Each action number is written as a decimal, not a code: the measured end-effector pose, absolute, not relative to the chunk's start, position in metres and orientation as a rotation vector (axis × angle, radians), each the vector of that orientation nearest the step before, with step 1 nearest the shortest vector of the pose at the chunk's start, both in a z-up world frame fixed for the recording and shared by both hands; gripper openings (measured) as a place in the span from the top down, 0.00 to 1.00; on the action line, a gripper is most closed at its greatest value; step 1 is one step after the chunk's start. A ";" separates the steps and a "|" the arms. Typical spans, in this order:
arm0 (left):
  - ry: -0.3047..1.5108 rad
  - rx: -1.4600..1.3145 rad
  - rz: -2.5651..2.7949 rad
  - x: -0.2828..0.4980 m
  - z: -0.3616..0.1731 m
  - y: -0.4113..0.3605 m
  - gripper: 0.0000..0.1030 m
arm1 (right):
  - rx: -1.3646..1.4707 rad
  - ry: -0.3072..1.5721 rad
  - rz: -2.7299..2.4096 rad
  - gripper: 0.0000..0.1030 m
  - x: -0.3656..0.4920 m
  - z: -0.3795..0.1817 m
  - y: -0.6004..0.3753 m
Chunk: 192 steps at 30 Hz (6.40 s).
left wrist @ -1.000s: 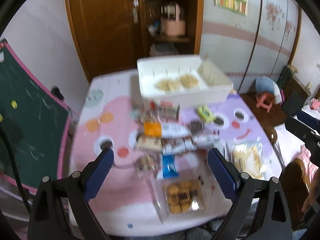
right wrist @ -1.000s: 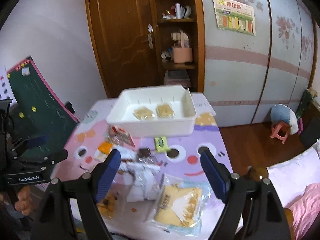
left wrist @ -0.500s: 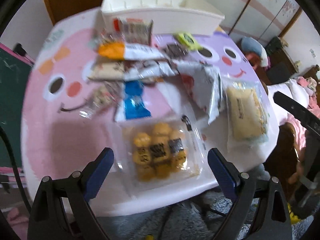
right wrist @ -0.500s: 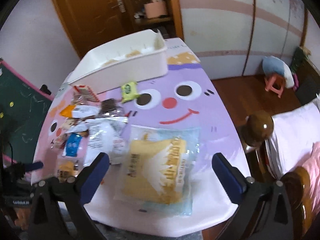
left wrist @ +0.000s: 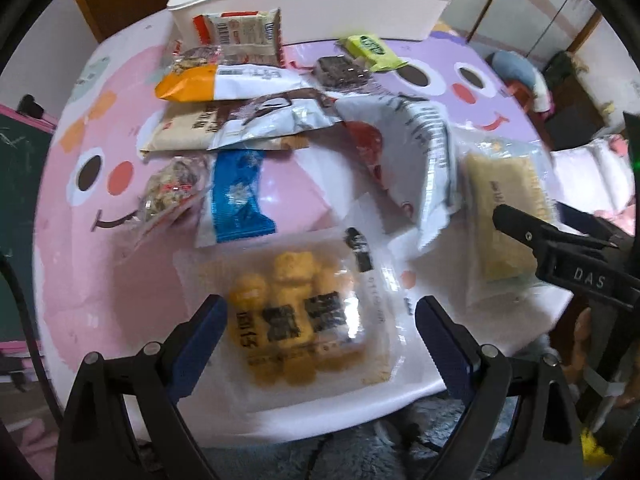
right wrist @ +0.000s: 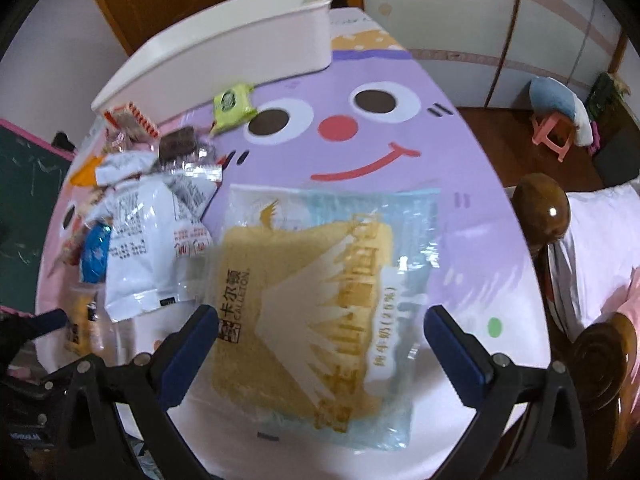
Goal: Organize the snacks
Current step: 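Grasp the golden bun bag with the left tool while the right grasps the bread bag, then lift both bags over the white tray and release them inside, then withdraw both tools from the tray back toward the snack pile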
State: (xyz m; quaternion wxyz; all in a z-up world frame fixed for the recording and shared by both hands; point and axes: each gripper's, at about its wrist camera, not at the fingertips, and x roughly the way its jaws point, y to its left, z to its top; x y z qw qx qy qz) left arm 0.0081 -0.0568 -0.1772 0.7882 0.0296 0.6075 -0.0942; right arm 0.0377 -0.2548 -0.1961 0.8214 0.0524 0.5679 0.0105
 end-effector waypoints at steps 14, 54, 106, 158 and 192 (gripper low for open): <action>1.400 0.038 -0.140 0.020 -0.199 -0.043 0.00 | -0.017 1.274 0.028 0.00 0.044 -0.215 -0.225; 0.967 0.023 -0.219 -0.009 -0.050 -0.010 0.27 | 0.071 0.999 0.127 0.16 0.029 -0.091 -0.238; 0.901 -0.003 -0.069 0.334 -0.010 -0.017 0.20 | -0.053 0.876 0.093 0.13 0.321 -0.013 -0.175; 0.700 0.060 -0.073 0.136 0.091 0.007 0.03 | -0.093 0.776 0.127 0.00 0.156 0.076 -0.177; 0.987 -0.044 -0.085 0.063 -0.107 0.059 0.04 | -0.068 1.079 0.242 0.16 0.067 -0.104 -0.168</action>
